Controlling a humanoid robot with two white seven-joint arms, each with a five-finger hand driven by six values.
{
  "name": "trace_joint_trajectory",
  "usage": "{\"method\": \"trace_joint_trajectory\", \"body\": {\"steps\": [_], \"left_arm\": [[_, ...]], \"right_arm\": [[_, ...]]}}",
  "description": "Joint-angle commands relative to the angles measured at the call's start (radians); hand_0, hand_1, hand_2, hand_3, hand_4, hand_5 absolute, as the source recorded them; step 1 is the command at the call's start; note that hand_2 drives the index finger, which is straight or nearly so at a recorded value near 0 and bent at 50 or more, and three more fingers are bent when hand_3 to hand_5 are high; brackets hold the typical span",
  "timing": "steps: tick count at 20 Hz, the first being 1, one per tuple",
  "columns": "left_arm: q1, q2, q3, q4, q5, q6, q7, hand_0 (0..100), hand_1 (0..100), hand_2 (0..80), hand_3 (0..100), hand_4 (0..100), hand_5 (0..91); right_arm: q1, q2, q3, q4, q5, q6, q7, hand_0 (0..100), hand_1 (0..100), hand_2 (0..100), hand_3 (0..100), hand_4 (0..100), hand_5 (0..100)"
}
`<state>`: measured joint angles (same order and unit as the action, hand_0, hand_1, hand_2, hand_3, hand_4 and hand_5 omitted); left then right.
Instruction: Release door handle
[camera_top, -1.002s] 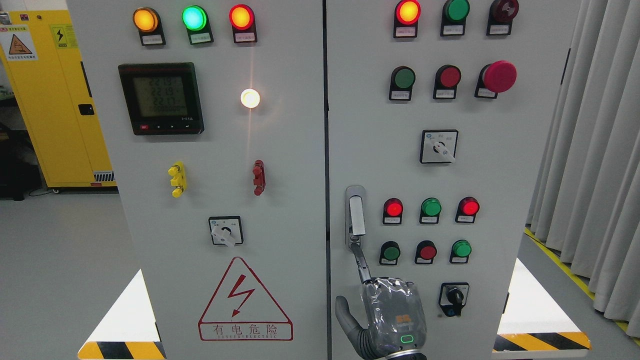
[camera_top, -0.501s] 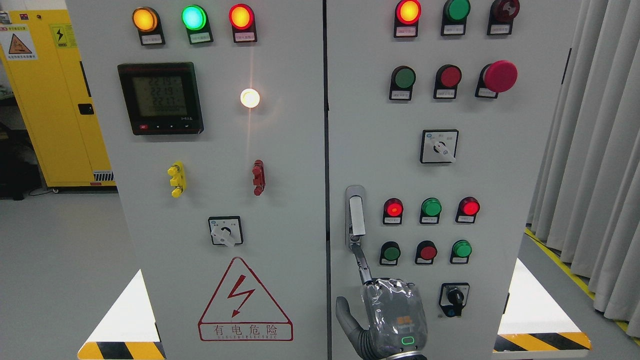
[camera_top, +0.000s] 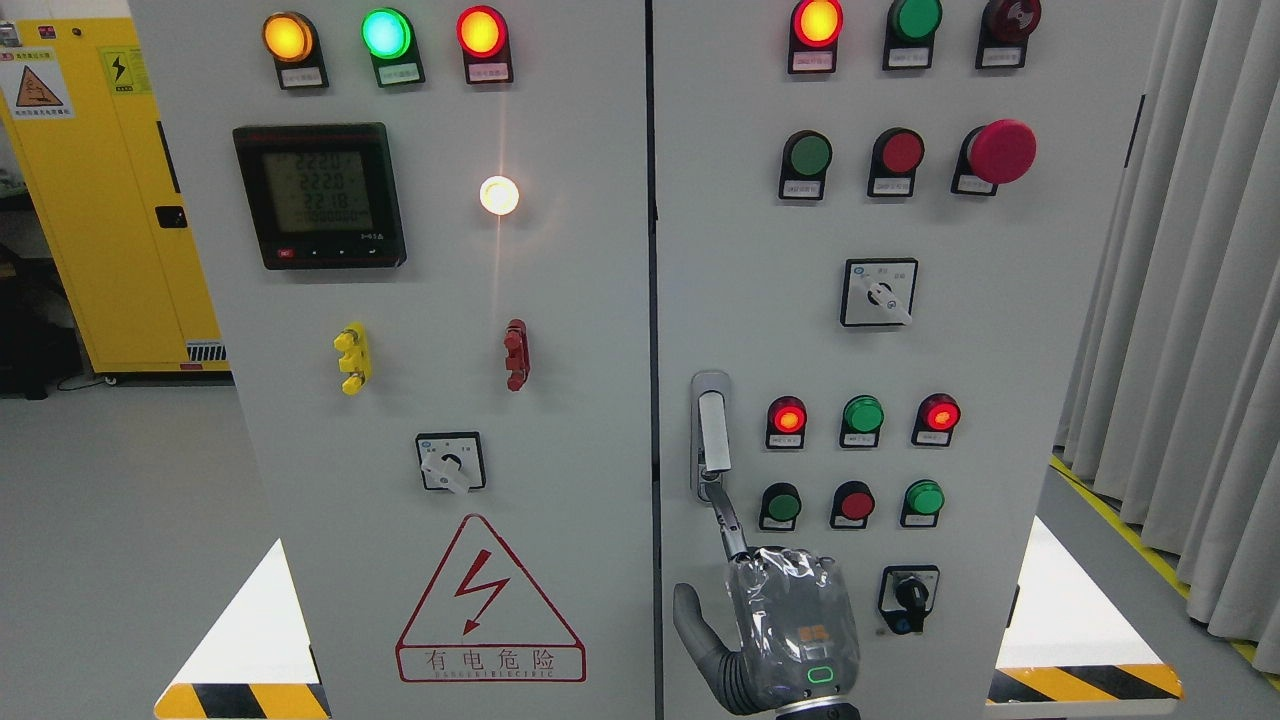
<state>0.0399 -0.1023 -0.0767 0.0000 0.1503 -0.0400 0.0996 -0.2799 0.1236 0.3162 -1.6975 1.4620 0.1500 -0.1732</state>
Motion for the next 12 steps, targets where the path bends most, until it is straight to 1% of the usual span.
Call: {"method": "trace_joint_trajectory", "body": {"steps": [1,5,6,7,9,10,11,12], "left_arm": [[0.0,0.001,0.0,-0.015,0.0,0.0,0.0,12,56,0.0,0,0,0.0],[0.0,0.0,0.0,-0.015,0.0,0.0,0.0,12,56,0.0,0,0,0.0],[0.0,0.001,0.0,-0.015,0.0,0.0,0.0,12,56,0.0,0,0,0.0],[0.0,0.001,0.0,-0.015,0.0,0.0,0.0,12,56,0.0,0,0,0.0],[0.0,0.0,0.0,-0.015,0.0,0.0,0.0,12,56,0.0,0,0,0.0],[0.0,0.001,0.0,-0.015,0.0,0.0,0.0,12,56,0.0,0,0,0.0],[0.0,0.001,0.0,-0.015,0.0,0.0,0.0,12,56,0.0,0,0,0.0],[0.0,0.001,0.0,-0.015,0.0,0.0,0.0,12,56,0.0,0,0,0.0]], "right_arm": [[0.004,-0.002,-0.006,-0.04,-0.002,-0.001,-0.003,56,43,11,100,100,100],[0.008,0.001,-0.008,-0.06,-0.003,-0.003,-0.011,56,43,12,100,100,100],[0.024,0.001,-0.008,-0.076,-0.005,-0.003,-0.011,56,43,17,100,100,100],[0.048,0.001,-0.008,-0.094,-0.005,-0.004,-0.011,56,43,19,100,100,100],[0.085,-0.002,-0.008,-0.132,-0.005,-0.006,-0.011,56,44,35,100,100,100],[0.102,-0.002,-0.008,-0.149,-0.006,-0.007,-0.011,57,44,36,100,100,100],[0.117,-0.002,-0.012,-0.166,-0.006,-0.013,-0.011,57,44,41,100,100,100],[0.128,-0.004,-0.022,-0.177,-0.008,-0.023,-0.011,59,44,53,100,100,100]]}}
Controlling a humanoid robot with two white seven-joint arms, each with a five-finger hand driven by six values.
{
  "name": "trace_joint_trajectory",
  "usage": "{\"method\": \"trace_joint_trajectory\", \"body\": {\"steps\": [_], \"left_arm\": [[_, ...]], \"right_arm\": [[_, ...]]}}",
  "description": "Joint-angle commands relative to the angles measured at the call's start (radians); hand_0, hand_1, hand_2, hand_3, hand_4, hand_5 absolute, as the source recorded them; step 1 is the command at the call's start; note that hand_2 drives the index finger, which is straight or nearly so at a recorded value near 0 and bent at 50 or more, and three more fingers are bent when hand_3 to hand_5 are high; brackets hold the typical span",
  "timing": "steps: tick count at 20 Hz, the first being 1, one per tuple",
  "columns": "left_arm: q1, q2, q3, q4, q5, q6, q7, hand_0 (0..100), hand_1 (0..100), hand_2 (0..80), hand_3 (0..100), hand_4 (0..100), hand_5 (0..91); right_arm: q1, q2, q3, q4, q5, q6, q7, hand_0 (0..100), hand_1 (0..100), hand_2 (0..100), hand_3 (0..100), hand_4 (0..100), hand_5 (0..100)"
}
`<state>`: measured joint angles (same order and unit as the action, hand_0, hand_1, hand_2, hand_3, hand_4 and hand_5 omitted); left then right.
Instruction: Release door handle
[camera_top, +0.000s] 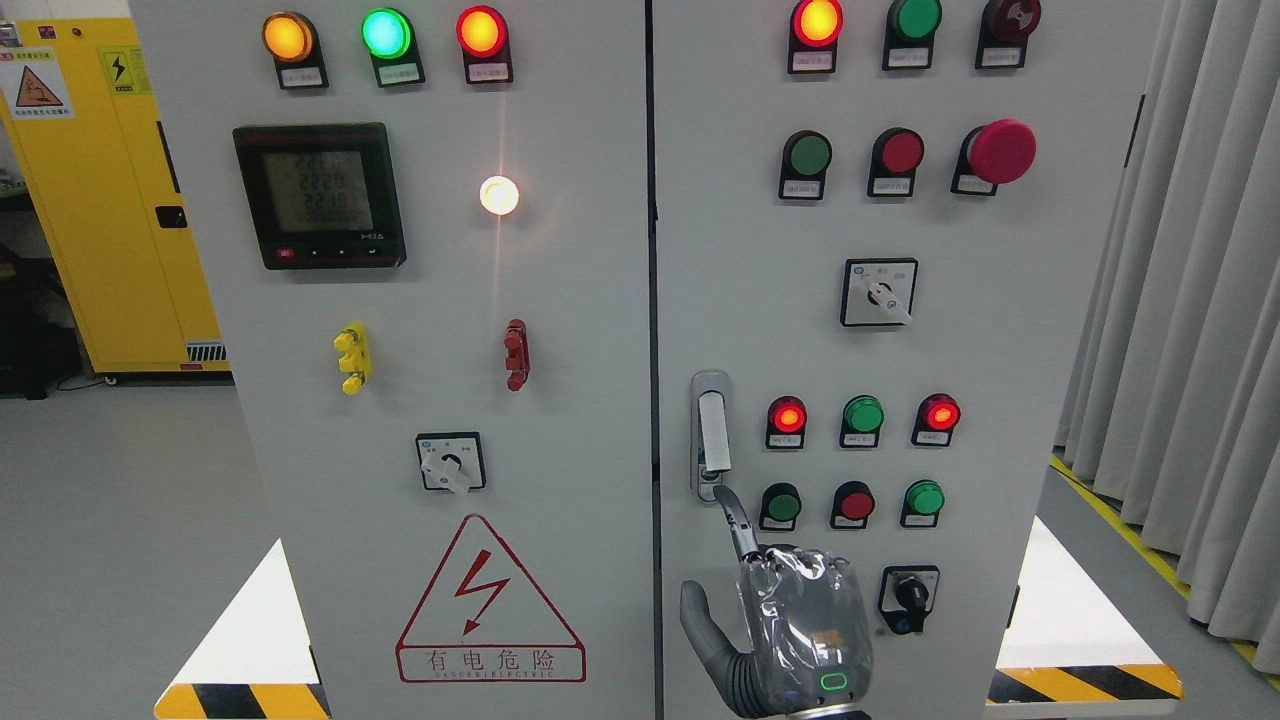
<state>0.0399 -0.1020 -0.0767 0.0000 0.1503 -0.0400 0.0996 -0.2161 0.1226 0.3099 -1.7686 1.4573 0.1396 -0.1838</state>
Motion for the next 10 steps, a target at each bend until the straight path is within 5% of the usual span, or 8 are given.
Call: {"method": "trace_joint_trajectory", "body": {"steps": [1,7,10], "left_arm": [[0.0,0.001,0.0,-0.015,0.0,0.0,0.0,12,56,0.0,0,0,0.0],[0.0,0.001,0.0,-0.015,0.0,0.0,0.0,12,56,0.0,0,0,0.0],[0.0,-0.001,0.0,-0.015,0.0,0.0,0.0,12,56,0.0,0,0,0.0]], "right_arm": [[0.073,-0.001,-0.027,-0.118,-0.002,-0.026,0.0,60,44,53,100,100,100],[0.116,0.002,-0.06,-0.158,-0.011,-0.06,0.001,83,43,69,100,100,100],[0.138,-0.001,-0.074,-0.166,-0.064,-0.071,0.001,69,41,72,100,100,100]]}}
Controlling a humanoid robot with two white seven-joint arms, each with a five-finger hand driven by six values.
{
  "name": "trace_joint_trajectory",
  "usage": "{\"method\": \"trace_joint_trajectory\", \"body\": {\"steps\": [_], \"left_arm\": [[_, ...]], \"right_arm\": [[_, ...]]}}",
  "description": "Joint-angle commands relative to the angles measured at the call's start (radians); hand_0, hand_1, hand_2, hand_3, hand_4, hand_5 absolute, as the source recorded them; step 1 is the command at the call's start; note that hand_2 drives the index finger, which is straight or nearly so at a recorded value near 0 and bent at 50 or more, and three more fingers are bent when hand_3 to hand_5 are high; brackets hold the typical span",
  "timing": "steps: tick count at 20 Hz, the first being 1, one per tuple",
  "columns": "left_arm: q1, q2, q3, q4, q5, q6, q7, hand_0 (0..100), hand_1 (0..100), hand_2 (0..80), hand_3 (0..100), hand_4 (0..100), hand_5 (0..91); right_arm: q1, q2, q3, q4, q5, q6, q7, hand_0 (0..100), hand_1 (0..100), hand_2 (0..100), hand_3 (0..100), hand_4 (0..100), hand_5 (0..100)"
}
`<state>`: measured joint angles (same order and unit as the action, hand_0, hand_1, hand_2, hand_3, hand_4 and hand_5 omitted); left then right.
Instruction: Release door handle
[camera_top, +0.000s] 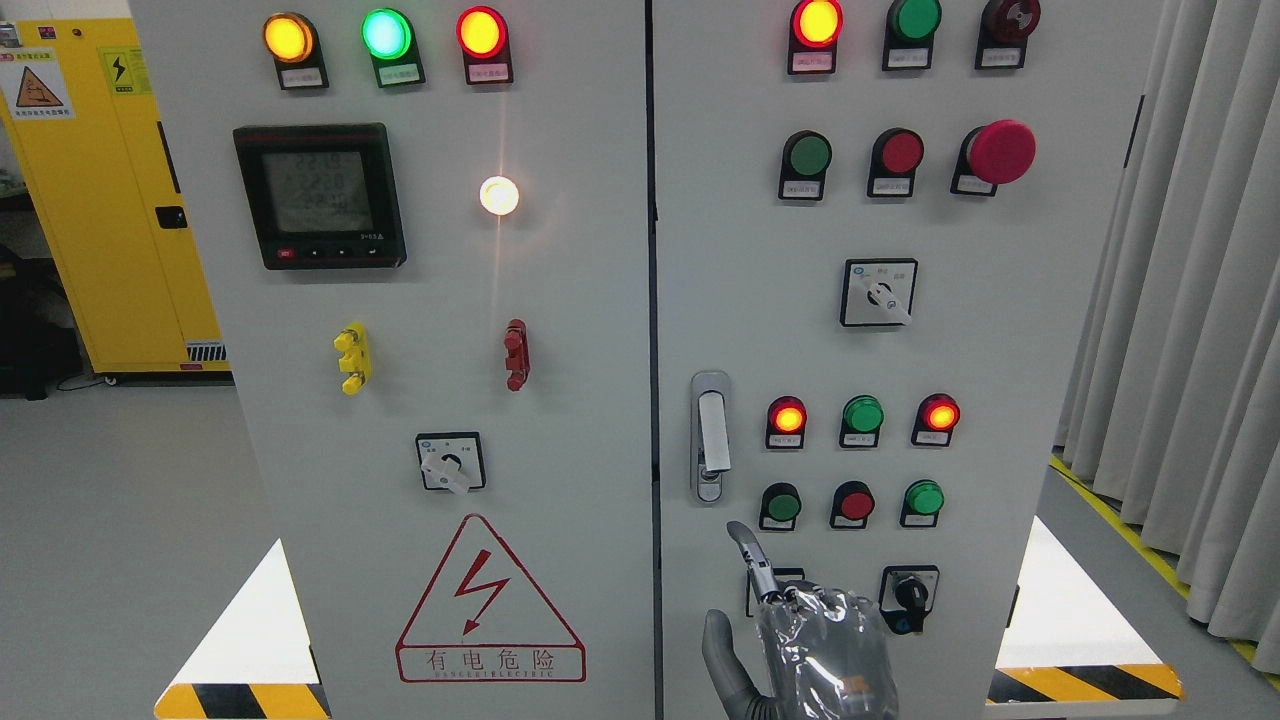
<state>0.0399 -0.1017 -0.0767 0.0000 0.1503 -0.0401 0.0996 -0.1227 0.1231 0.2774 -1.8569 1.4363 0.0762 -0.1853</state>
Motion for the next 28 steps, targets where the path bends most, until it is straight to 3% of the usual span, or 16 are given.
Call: {"method": "trace_joint_trajectory", "body": {"steps": [1,3,8,13,16,23,28], "left_arm": [[0.0,0.0,0.0,-0.015,0.0,0.0,0.0,12,56,0.0,0,0,0.0],[0.0,-0.001,0.0,-0.015,0.0,0.0,0.0,12,56,0.0,0,0,0.0],[0.0,-0.001,0.0,-0.015,0.0,0.0,0.0,12,56,0.0,0,0,0.0],[0.0,-0.001,0.0,-0.015,0.0,0.0,0.0,12,56,0.0,0,0,0.0],[0.0,-0.001,0.0,-0.015,0.0,0.0,0.0,12,56,0.0,0,0,0.0],[0.0,0.0,0.0,-0.015,0.0,0.0,0.0,12,56,0.0,0,0,0.0],[0.0,0.0,0.0,-0.015,0.0,0.0,0.0,12,56,0.0,0,0,0.0]], "right_arm": [[0.047,-0.002,-0.044,-0.084,-0.046,-0.007,0.004,67,41,73,100,100,100],[0.048,-0.002,-0.06,-0.085,-0.046,-0.013,0.004,39,38,78,100,100,100],[0.048,-0.002,-0.061,-0.087,-0.046,-0.013,0.006,25,32,92,100,100,100],[0.037,-0.005,-0.06,-0.088,-0.046,-0.013,0.024,25,25,99,100,100,100],[0.023,-0.007,-0.058,-0.088,-0.046,-0.012,0.058,24,22,100,100,100,100],[-0.103,-0.007,-0.052,-0.076,0.042,-0.003,0.109,22,17,100,100,100,100],[-0.158,0.001,-0.049,-0.051,0.105,0.002,0.118,21,17,100,100,100,100]]}}
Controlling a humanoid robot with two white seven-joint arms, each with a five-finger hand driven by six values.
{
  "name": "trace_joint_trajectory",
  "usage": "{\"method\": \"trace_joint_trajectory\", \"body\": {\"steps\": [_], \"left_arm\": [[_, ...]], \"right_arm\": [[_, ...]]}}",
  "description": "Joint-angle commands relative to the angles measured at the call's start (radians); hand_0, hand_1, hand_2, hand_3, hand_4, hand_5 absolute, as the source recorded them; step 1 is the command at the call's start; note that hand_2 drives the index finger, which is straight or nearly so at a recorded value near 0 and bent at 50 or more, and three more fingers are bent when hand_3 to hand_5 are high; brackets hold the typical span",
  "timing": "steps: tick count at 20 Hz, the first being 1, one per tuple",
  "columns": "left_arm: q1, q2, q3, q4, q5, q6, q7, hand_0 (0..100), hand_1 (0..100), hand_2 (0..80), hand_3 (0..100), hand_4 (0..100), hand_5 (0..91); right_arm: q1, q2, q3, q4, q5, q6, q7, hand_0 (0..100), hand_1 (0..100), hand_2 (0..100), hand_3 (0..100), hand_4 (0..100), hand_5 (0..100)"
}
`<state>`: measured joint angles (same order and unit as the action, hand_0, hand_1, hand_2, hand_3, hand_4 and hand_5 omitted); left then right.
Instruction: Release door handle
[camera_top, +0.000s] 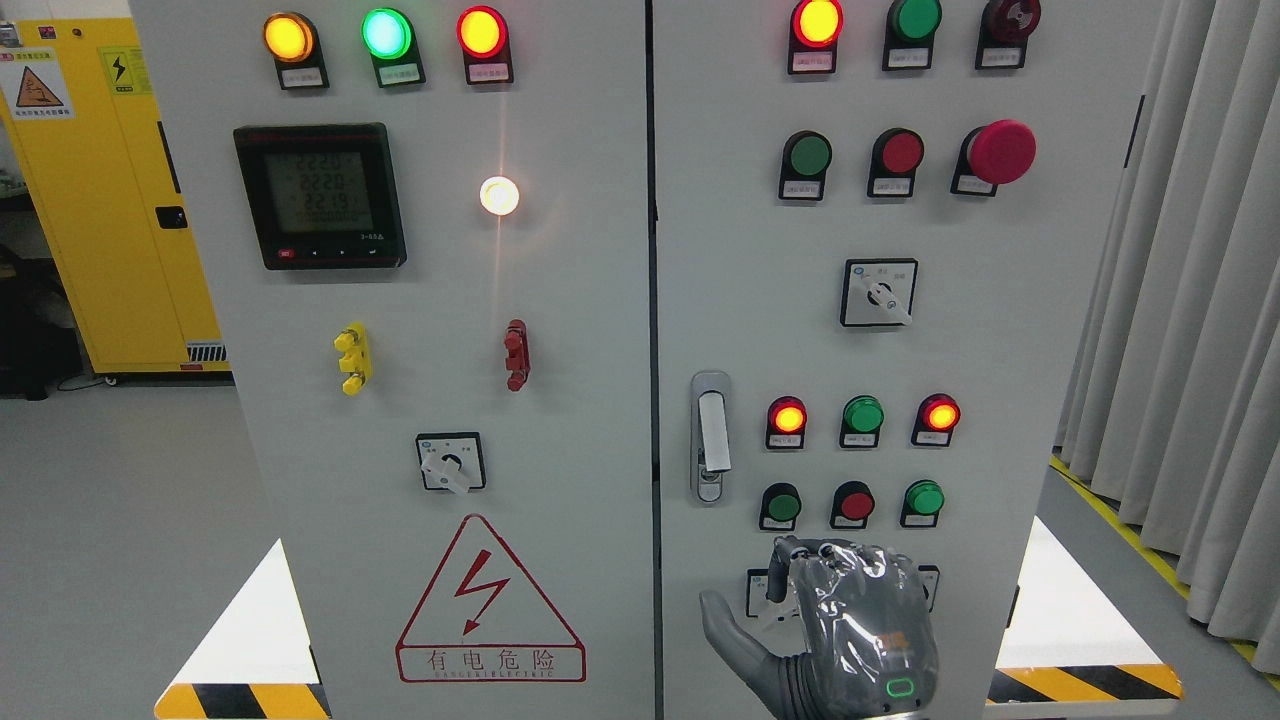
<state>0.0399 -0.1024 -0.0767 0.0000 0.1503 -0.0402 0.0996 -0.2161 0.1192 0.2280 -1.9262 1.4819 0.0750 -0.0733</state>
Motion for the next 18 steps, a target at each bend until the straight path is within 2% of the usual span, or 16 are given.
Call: {"method": "trace_joint_trajectory", "body": {"steps": [1,2,4,7,11,13,18], "left_arm": [[0.0,0.001,0.0,-0.015,0.0,0.0,0.0,12,56,0.0,0,0,0.0],[0.0,0.0,0.0,-0.015,0.0,0.0,0.0,12,56,0.0,0,0,0.0],[0.0,0.001,0.0,-0.015,0.0,0.0,0.0,12,56,0.0,0,0,0.0],[0.0,0.001,0.0,-0.015,0.0,0.0,0.0,12,56,0.0,0,0,0.0],[0.0,0.0,0.0,-0.015,0.0,0.0,0.0,12,56,0.0,0,0,0.0],[0.0,0.0,0.0,-0.015,0.0,0.0,0.0,12,56,0.0,0,0,0.0],[0.0,0.0,0.0,-0.015,0.0,0.0,0.0,12,56,0.0,0,0,0.0]], "right_arm": [[-0.074,0.005,0.001,0.022,0.073,0.003,0.006,21,17,100,100,100,100],[-0.083,0.005,0.002,0.026,0.087,0.009,0.007,21,18,100,100,100,100],[-0.1,0.005,0.016,0.035,0.103,0.046,0.042,21,18,100,100,100,100],[-0.15,0.005,0.042,0.084,0.11,0.1,0.052,21,18,100,100,100,100],[-0.193,0.007,0.063,0.105,0.123,0.121,0.055,20,21,100,100,100,100],[-0.2,0.01,0.073,0.121,0.121,0.127,0.073,20,21,100,100,100,100],[-0.212,0.016,0.08,0.145,0.12,0.137,0.076,20,20,100,100,100,100]]}}
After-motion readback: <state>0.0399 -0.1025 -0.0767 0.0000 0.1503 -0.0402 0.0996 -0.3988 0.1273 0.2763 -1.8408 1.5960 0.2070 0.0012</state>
